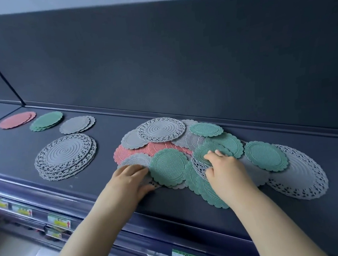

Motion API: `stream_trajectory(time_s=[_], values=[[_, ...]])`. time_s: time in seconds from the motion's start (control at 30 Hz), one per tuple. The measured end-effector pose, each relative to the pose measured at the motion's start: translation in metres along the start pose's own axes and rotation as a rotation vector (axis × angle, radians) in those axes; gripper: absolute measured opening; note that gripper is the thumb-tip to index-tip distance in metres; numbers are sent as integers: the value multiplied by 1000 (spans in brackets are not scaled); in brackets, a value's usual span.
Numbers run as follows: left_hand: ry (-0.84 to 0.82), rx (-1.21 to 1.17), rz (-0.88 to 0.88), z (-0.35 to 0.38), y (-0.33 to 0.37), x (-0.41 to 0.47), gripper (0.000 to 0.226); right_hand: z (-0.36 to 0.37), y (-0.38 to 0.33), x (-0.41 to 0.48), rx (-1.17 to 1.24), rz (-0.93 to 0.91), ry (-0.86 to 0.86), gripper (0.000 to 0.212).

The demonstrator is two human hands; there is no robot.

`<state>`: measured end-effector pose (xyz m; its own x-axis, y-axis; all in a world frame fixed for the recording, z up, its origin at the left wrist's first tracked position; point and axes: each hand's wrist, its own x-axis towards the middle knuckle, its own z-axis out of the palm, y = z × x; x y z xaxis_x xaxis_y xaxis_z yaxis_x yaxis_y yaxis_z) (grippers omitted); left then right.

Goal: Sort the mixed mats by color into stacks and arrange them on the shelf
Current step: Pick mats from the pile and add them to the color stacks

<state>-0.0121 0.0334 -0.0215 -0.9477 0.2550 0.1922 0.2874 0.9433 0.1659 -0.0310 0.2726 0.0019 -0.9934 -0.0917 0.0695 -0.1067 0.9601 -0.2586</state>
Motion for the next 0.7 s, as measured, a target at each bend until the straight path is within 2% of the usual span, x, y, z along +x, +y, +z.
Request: stream_trajectory(time_s=[0.07, 0.1, 0.2, 0.3, 0.4, 0.53, 0.7], values=[[44, 13, -12, 6, -2, 1, 37, 2, -3, -2, -9, 16, 14, 35], [57, 19, -11, 7, -2, 3, 41, 4, -5, -3, -11, 23, 20, 35], [117, 22, 108, 7, -9, 8, 30, 6, -15, -9, 24, 39, 75, 33], [112, 21, 197, 3, -15, 10, 42, 12, -31, -12, 165, 88, 203, 37], [98, -48, 224, 3, -26, 6, 58, 24, -58, -6, 289, 32, 386, 36], [141, -79, 377, -11, -63, 13, 49, 39, -107, 5, 326, -19, 372, 40], [241, -54, 489, -30, -124, 19, 50, 63, -162, 14, 327, -33, 482, 38]])
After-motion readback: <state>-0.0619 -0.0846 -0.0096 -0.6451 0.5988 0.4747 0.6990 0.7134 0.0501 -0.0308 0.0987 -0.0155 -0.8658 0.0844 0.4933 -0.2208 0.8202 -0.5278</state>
